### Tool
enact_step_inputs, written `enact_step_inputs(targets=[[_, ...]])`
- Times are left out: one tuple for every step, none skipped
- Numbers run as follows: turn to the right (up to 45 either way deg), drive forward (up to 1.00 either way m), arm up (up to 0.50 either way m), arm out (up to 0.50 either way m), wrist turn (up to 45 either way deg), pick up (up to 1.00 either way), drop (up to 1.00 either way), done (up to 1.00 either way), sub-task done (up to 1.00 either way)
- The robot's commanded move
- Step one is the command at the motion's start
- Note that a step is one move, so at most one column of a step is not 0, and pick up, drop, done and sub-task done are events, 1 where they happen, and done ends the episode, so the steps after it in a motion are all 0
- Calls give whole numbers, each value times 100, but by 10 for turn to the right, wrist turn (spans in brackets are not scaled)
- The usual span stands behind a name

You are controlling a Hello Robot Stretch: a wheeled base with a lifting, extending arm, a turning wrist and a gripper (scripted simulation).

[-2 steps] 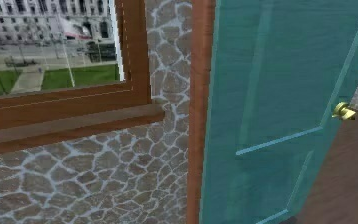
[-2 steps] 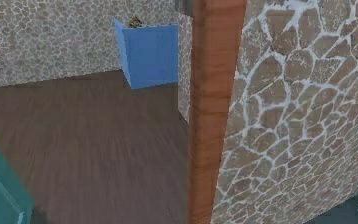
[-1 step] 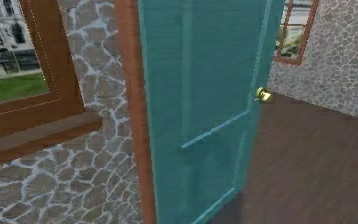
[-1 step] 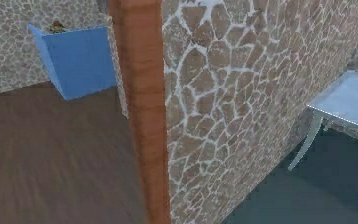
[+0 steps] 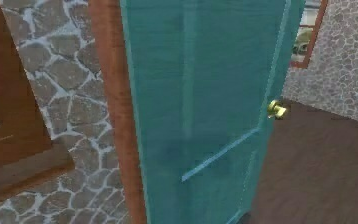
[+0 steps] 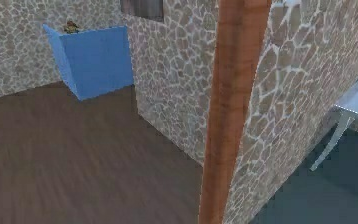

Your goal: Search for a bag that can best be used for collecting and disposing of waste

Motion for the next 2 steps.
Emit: enact_step_inputs(targets=[[450,0,0,0,0,0,0,0,0],[450,0,0,0,0,0,0,0,0]])
